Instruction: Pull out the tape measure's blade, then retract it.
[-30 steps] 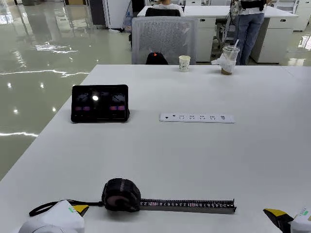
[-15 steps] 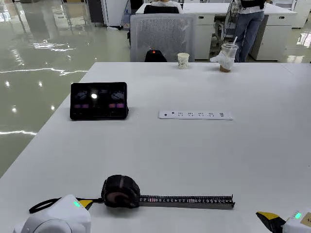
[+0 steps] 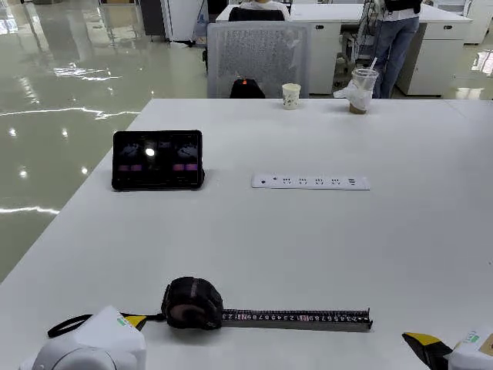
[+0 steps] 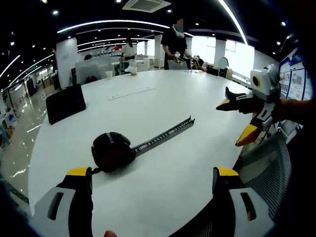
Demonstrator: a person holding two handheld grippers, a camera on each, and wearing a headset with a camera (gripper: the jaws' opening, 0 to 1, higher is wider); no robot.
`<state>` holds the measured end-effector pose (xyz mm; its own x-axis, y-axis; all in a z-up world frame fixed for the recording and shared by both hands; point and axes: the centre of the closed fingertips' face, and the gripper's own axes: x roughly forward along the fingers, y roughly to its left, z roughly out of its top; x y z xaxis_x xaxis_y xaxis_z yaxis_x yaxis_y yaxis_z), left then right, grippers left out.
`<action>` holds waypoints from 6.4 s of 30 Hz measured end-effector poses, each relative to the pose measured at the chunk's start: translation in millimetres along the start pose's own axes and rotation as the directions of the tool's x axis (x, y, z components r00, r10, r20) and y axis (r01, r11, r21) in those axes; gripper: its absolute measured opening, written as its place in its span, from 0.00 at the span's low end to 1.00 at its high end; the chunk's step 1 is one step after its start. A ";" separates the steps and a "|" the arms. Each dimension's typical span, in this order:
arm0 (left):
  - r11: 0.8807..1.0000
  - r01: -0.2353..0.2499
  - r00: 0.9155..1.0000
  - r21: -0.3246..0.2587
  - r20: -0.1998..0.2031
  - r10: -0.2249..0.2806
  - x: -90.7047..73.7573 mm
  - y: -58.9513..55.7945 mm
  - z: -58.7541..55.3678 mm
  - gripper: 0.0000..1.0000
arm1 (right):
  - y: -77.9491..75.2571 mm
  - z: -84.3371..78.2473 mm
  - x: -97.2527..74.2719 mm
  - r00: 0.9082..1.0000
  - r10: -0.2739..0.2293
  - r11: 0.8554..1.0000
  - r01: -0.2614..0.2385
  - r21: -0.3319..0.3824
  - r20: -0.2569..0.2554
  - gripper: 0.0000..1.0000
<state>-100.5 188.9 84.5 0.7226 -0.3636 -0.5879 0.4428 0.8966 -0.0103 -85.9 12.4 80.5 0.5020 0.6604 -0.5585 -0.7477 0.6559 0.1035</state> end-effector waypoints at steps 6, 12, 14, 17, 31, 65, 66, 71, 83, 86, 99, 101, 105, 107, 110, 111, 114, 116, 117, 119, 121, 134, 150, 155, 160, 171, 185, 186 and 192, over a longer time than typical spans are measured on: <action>1.000 -0.006 1.000 -0.003 0.003 0.006 -0.3 -1.4 1.5 0.99 | 2.1 -1.9 -0.1 1.000 -0.003 1.000 0.003 0.008 -0.011 0.99; 1.000 0.007 1.000 0.000 -0.011 -0.007 0.5 -5.5 -2.3 0.99 | 3.8 -2.0 -1.1 1.000 -0.001 1.000 0.001 0.011 -0.017 0.99; 1.000 0.007 1.000 0.000 -0.012 -0.007 0.2 -5.5 -3.0 0.99 | 4.4 -1.3 -1.5 1.000 0.001 1.000 -0.001 0.011 -0.013 0.99; 1.000 0.006 1.000 -0.005 -0.014 -0.006 -0.5 -5.2 -3.0 0.99 | 4.3 -1.9 -1.9 1.000 0.000 1.000 0.000 0.010 -0.016 0.99; 1.000 0.007 1.000 -0.010 -0.024 -0.008 -0.1 -6.8 -5.6 0.99 | 5.0 -3.0 -3.2 1.000 0.003 1.000 -0.003 0.008 -0.017 0.99; 0.991 -0.083 0.996 -0.104 0.033 0.087 12.0 4.6 8.8 0.99 | -11.2 -9.7 -5.5 0.994 0.089 0.993 -0.093 -0.066 -0.056 0.99; 0.991 -0.084 0.996 -0.102 0.034 0.088 13.5 4.5 9.5 0.99 | -13.2 -10.0 -5.5 0.994 0.091 0.993 -0.095 -0.074 -0.057 0.99; 0.991 -0.087 0.995 -0.102 0.038 0.091 18.6 4.0 12.4 0.99 | -17.8 -12.3 -5.4 0.991 0.114 0.988 -0.122 -0.100 -0.075 0.96; 0.987 -0.116 0.992 -0.115 0.041 0.121 31.1 16.0 18.5 0.99 | -31.4 -15.2 0.5 0.984 0.148 0.976 -0.163 -0.147 -0.103 0.92; 0.986 -0.117 0.992 -0.116 0.040 0.123 35.2 17.7 20.0 0.99 | -36.2 -15.1 2.4 0.982 0.151 0.973 -0.167 -0.159 -0.109 0.91; 0.984 -0.136 0.990 -0.116 0.027 0.140 46.6 28.8 19.1 0.99 | -58.1 -16.1 12.3 0.976 0.159 0.956 -0.190 -0.224 -0.151 0.85; 0.982 -0.146 0.988 -0.119 0.030 0.151 48.3 33.0 19.9 0.99 | -61.3 -16.0 14.1 0.974 0.160 0.951 -0.195 -0.239 -0.158 0.83; 0.980 -0.153 0.987 -0.127 0.032 0.158 51.4 38.0 21.6 0.99 | -67.1 -15.0 17.9 0.972 0.164 0.944 -0.204 -0.261 -0.167 0.81; 0.979 -0.157 0.986 -0.129 0.031 0.163 52.9 40.5 22.1 0.99 | -70.7 -14.6 20.2 0.971 0.165 0.938 -0.208 -0.277 -0.172 0.79; 0.978 -0.163 0.985 -0.133 0.033 0.168 55.2 44.0 23.1 0.99 | -74.4 -14.0 23.6 0.969 0.169 0.930 -0.218 -0.297 -0.181 0.76; 0.977 -0.166 0.985 -0.135 0.032 0.172 55.7 45.3 23.3 0.99 | -76.4 -13.7 25.3 0.968 0.168 0.927 -0.219 -0.304 -0.184 0.75; 0.975 -0.171 0.984 -0.141 0.029 0.176 58.0 48.1 23.0 0.98 | -79.0 -11.9 28.8 0.967 0.170 0.920 -0.224 -0.321 -0.189 0.72; 0.974 -0.175 0.983 -0.143 0.029 0.181 59.7 50.6 22.6 0.98 | -80.8 -11.5 31.6 0.966 0.172 0.914 -0.230 -0.334 -0.195 0.70; 0.973 -0.177 0.983 -0.145 0.027 0.183 60.0 51.2 22.5 0.98 | -81.4 -11.5 32.6 0.965 0.174 0.911 -0.234 -0.339 -0.198 0.69; 0.972 -0.180 0.982 -0.152 0.025 0.186 62.3 54.1 21.7 0.97 | -83.7 -12.1 35.6 0.962 0.173 0.904 -0.240 -0.354 -0.211 0.66; 0.969 -0.188 0.981 -0.160 0.022 0.194 63.9 56.8 21.5 0.97 | -87.3 -12.1 39.5 0.961 0.175 0.899 -0.245 -0.364 -0.214 0.64; 0.954 -0.219 0.975 -0.203 -0.010 0.222 75.6 66.2 14.7 0.91 | -98.7 -20.0 56.3 0.941 0.192 0.854 -0.300 -0.424 -0.280 0.49; 0.928 -0.255 0.967 -0.272 -0.059 0.248 87.2 78.1 5.2 0.79 | -109.7 -28.4 74.6 0.915 0.199 0.800 -0.358 -0.481 -0.350 0.31; 0.917 -0.264 0.964 -0.300 -0.065 0.257 90.2 82.6 4.9 0.73 | -113.8 -30.4 79.1 0.910 0.199 0.791 -0.368 -0.489 -0.363 0.24; 0.907 -0.280 0.960 -0.315 -0.077 0.270 93.1 88.3 1.4 0.69 | -116.8 -32.3 83.2 0.906 0.200 0.787 -0.375 -0.490 -0.372 0.20; 0.888 -0.293 0.956 -0.354 -0.092 0.279 96.6 94.5 -4.8 0.64 | -119.6 -34.6 88.0 0.906 0.200 0.800 -0.371 -0.472 -0.374 0.14; 0.884 -0.302 0.953 -0.358 -0.114 0.279 101.0 96.7 -9.9 0.62 | -119.1 -38.4 87.3 0.919 0.221 0.854 -0.343 -0.391 -0.326 0.12; 0.882 -0.304 0.953 -0.359 -0.118 0.281 101.5 97.1 -10.5 0.61 | -119.1 -38.6 87.4 0.919 0.223 0.858 -0.343 -0.383 -0.325 0.12; 0.878 -0.314 0.949 -0.361 -0.130 0.286 103.7 98.3 -12.7 0.62 | -118.8 -38.4 87.3 0.919 0.225 0.856 -0.345 -0.385 -0.323 0.12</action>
<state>11.2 242.5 12.2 0.7437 -0.0563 -0.6661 -0.0296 0.9927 -0.1170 30.1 -21.9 -12.1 0.1525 0.6366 -0.7559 -0.9806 0.1927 -0.0356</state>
